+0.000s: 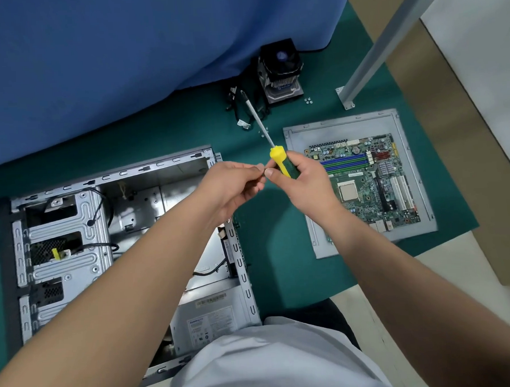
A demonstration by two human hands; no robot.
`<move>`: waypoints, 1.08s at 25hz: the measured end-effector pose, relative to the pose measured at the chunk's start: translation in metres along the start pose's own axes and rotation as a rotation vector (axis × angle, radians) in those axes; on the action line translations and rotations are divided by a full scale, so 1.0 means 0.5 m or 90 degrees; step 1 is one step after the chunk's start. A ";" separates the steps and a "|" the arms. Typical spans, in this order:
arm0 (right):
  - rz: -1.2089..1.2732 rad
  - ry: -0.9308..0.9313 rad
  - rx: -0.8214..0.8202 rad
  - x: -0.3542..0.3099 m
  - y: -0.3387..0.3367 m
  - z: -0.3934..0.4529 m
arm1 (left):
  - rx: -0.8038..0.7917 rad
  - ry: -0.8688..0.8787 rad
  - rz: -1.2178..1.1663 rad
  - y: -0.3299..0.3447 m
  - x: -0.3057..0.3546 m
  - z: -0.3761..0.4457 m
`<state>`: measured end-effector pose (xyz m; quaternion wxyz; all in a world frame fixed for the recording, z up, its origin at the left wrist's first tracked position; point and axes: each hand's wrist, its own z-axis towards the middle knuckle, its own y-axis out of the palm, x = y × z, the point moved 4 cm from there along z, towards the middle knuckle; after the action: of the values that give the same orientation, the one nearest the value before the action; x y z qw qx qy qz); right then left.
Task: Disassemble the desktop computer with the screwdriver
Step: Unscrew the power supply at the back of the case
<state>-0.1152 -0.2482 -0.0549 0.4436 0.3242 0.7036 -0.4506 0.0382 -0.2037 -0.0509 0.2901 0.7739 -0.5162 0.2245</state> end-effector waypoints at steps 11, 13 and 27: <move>-0.031 0.272 0.133 0.134 -0.002 0.194 | 0.346 0.347 0.958 -0.129 0.128 0.101; -0.112 0.266 0.121 0.144 0.004 0.240 | 0.369 0.330 0.981 -0.143 0.115 0.117; -0.279 0.245 0.176 0.207 0.035 0.343 | 0.447 0.393 0.998 -0.154 0.098 0.130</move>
<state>-0.0844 -0.3936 -0.1902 0.1465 0.3013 0.7597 -0.5573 0.1306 -0.2578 -0.0832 -0.0729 0.1507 -0.6957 0.6986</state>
